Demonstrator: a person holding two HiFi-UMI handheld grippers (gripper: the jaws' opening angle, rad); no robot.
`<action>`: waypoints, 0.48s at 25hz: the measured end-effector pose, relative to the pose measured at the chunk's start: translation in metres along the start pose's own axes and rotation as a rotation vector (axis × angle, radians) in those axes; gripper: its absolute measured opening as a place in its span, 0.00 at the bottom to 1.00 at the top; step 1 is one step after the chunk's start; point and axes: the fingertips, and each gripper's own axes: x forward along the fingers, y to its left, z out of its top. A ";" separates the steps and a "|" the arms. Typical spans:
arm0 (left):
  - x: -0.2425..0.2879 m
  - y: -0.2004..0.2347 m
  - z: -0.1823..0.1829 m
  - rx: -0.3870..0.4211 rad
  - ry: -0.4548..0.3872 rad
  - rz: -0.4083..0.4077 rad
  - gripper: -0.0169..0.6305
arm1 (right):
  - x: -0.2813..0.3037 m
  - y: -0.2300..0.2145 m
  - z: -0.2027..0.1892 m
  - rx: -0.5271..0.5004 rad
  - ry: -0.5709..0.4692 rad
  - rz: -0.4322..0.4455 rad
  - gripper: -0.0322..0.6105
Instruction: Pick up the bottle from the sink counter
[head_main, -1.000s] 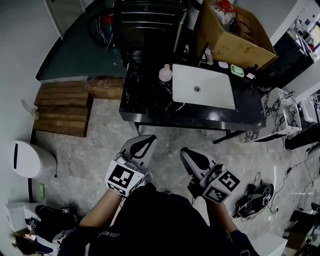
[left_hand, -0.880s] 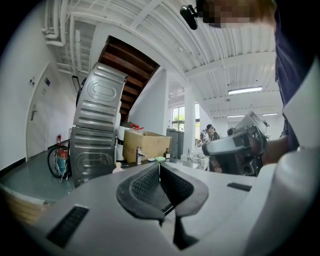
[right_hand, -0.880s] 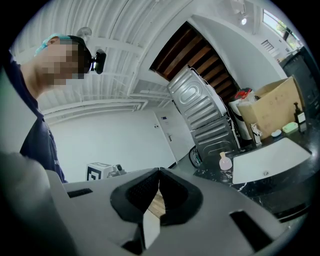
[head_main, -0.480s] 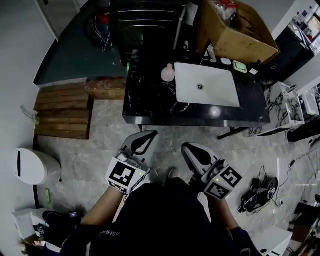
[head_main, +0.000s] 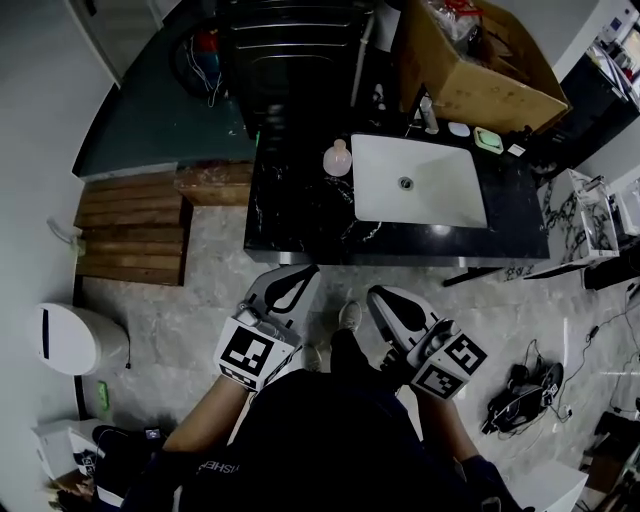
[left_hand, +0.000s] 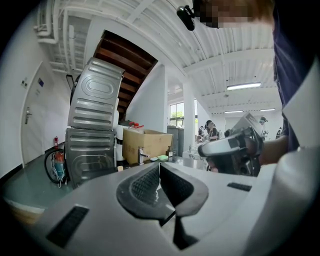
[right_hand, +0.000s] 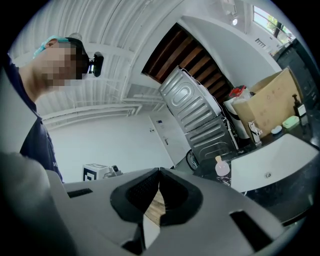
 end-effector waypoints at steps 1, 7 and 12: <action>0.006 0.003 0.002 0.003 0.000 0.006 0.04 | 0.003 -0.006 0.003 0.003 0.001 0.005 0.09; 0.049 0.026 0.007 -0.002 0.011 0.040 0.04 | 0.021 -0.049 0.019 0.021 0.021 0.039 0.09; 0.094 0.044 0.012 -0.017 0.020 0.065 0.04 | 0.037 -0.091 0.036 0.029 0.043 0.072 0.09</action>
